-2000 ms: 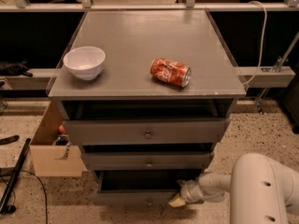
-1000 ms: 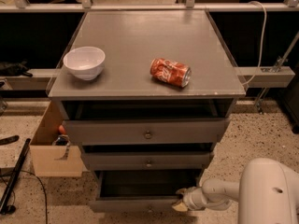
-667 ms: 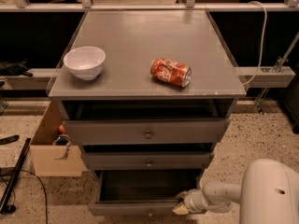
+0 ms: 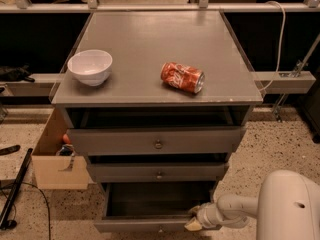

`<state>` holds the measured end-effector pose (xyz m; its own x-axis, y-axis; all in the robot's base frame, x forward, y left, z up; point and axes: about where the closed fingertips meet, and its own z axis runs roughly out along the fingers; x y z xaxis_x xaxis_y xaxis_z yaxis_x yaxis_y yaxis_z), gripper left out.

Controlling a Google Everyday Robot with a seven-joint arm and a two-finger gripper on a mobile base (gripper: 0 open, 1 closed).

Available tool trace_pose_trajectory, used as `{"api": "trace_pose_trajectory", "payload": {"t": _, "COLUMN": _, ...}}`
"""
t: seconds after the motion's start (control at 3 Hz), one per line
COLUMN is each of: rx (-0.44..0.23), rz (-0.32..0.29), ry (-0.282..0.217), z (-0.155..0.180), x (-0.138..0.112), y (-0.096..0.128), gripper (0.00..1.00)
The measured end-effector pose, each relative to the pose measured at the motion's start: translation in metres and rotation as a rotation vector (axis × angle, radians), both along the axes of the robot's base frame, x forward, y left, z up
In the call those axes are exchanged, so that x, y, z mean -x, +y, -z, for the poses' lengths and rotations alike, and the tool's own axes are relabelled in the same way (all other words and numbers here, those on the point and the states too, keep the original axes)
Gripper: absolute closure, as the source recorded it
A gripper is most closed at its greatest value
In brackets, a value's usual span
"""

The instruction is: Open bottom drawer

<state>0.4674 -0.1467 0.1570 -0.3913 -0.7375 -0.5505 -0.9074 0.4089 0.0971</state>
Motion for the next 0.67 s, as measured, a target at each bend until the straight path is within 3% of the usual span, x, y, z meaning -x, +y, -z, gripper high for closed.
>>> {"api": "trace_pose_trajectory", "payload": {"t": 0.67, "rx": 0.0, "rz": 0.0, "ry": 0.0, "z": 0.0, "x": 0.0, "y": 0.0001, "gripper": 0.21}}
